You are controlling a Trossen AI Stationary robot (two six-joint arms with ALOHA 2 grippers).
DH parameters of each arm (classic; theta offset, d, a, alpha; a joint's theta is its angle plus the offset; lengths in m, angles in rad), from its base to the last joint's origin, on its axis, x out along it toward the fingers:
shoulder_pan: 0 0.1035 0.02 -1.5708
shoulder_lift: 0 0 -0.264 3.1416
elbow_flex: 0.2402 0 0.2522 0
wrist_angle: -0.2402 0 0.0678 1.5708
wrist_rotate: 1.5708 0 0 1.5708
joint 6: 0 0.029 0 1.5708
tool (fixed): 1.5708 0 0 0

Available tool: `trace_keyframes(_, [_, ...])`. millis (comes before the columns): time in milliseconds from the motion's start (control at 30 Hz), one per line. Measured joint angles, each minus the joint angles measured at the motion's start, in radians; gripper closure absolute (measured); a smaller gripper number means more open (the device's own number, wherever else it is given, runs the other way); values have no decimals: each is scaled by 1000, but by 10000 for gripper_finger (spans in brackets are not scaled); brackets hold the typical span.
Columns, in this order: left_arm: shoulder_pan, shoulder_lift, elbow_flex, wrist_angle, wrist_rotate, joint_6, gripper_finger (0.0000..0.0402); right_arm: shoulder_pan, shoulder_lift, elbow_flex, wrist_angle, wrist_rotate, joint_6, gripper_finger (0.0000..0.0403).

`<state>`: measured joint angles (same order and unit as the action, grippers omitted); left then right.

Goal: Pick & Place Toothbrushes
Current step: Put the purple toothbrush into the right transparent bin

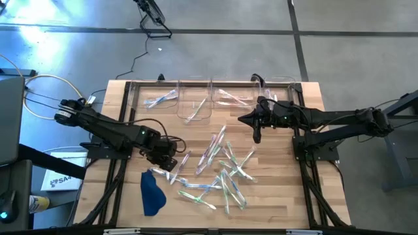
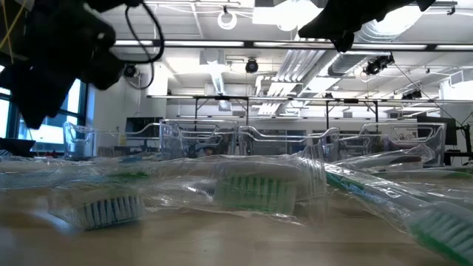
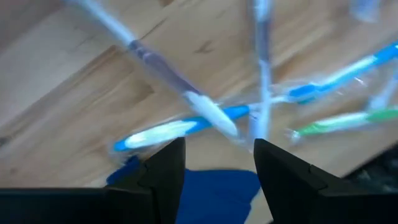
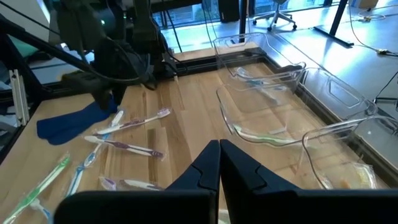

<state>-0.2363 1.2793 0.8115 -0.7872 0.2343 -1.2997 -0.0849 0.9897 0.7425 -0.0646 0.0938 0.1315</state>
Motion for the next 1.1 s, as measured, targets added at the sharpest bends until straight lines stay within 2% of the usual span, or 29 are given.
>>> trace_keyframes(667, [0, 20, -31, -1, -70, -71, 217, 0, 0, 0, -4, 3, 2, 399])
trace_keyframes(900, [0, 64, -77, 162, -94, -69, 217, 0, 0, 0, -12, 3, 3, 399])
trace_keyframes(1100, [0, 93, -88, 124, -76, -78, 217, 0, 0, 0, -18, 4, 3, 399])
